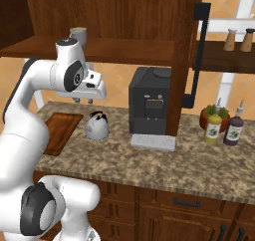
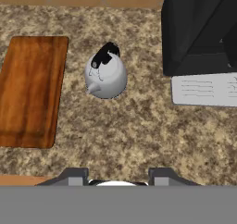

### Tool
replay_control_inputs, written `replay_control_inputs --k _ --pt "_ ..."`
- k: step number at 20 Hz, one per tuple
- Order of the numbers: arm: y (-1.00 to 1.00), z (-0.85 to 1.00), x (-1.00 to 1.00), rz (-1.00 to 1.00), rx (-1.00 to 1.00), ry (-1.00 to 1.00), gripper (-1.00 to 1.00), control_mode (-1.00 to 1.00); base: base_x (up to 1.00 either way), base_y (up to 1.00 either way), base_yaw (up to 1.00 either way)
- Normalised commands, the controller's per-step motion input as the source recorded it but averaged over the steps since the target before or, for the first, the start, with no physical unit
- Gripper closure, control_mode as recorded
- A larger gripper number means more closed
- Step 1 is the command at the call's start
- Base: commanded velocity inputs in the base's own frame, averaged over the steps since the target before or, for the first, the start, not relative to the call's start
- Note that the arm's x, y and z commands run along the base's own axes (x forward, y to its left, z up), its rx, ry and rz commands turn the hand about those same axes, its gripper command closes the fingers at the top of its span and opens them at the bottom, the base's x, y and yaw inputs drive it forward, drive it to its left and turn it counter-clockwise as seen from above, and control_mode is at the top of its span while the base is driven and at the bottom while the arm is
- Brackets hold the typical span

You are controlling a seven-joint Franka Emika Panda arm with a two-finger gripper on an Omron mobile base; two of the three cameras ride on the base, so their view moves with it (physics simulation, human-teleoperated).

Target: Pick the kettle from the counter and place it on the tray. Then pick the mug from the cabinet and place it on the tray. Then close the cabinet doors.

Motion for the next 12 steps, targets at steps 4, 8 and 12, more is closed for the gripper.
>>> replay_control_inputs --k 4,8,12 --pt "0.0 0.0 -0.09 0.0 0.0 -0.01 -1.0 -1.0 0.0 0.0 0.0" --pt "0.13 0.09 -0.69 -0.05 0.0 -0.42 -1.0 -1.0 0.0 0.0 0.0" --pt "0.3 0.5 -0.96 -0.17 0.03 -0.74 -1.0 -1.0 0.0 0.0 0.0"
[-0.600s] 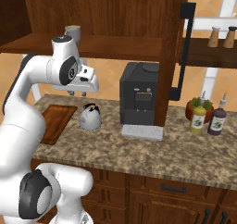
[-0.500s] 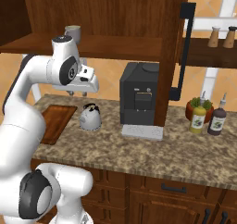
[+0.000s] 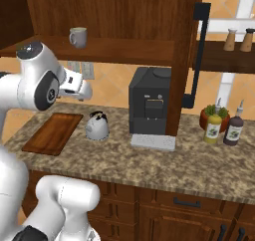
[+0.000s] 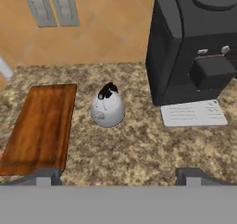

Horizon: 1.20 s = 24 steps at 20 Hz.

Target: Pick the kettle from the counter and place it on the tray. Then pick the mug from the cabinet and place it on the tray. Then close the cabinet doors.

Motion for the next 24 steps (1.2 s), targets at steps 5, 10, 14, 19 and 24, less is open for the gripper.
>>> replay_control_inputs --k 5,10,14,19,24 --pt "0.49 0.95 -0.34 -0.22 0.07 -0.54 -1.0 -1.0 0.0 0.0 0.0" --pt "0.61 0.45 0.28 -0.08 0.07 -0.36 -1.0 -1.0 0.0 0.0 0.0" --pt "0.09 -0.01 0.03 0.01 -0.01 -0.01 -1.0 -1.0 0.0 0.0 0.0" --pt "-0.03 0.0 0.43 0.02 0.01 -0.04 -1.0 -1.0 0.0 0.0 0.0" --pt "-0.01 0.0 0.22 0.01 0.05 -0.1 -1.0 -1.0 0.0 0.0 0.0"
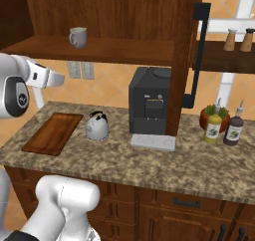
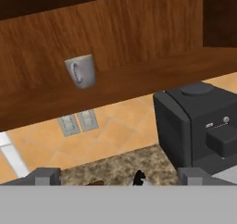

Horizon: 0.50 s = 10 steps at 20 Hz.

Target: Pick the kettle from the counter and place it on the tray. Then pick the mug from the cabinet and place it on the tray. Then close the cabinet doors.

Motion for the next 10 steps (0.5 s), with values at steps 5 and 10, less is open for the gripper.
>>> replay_control_inputs --k 5,10 --pt "0.0 0.0 0.1 0.0 0.04 -0.1 -1.0 -1.0 0.0 0.0 0.0" --pt "0.0 0.0 0.01 0.0 0.01 -0.04 -1.0 -1.0 0.0 0.0 0.0"
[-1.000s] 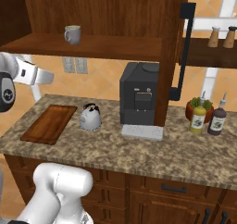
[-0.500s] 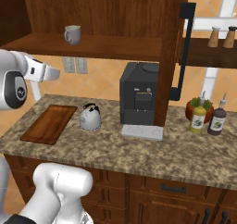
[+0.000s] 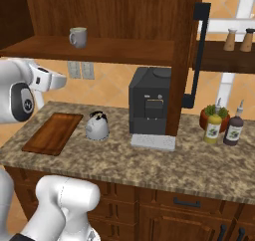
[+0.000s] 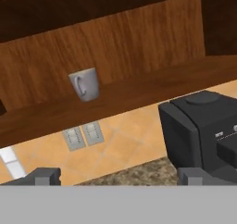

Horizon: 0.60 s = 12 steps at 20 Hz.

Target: Pick the kettle from the counter and place it on the tray. Then pick the mug from the cabinet and place it on the tray. Then close the cabinet doors.

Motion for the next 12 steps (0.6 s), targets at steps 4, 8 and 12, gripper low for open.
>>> replay_control_inputs --k 4,8,12 --pt "-0.1 0.0 0.12 0.01 0.03 0.04 -1.0 -1.0 0.0 0.0 0.0" --pt "0.1 0.0 -0.01 0.0 -0.07 -0.01 -1.0 -1.0 0.0 0.0 0.0" --pt "0.24 0.32 0.01 0.0 -0.26 -0.09 -1.0 -1.0 0.0 0.0 0.0"
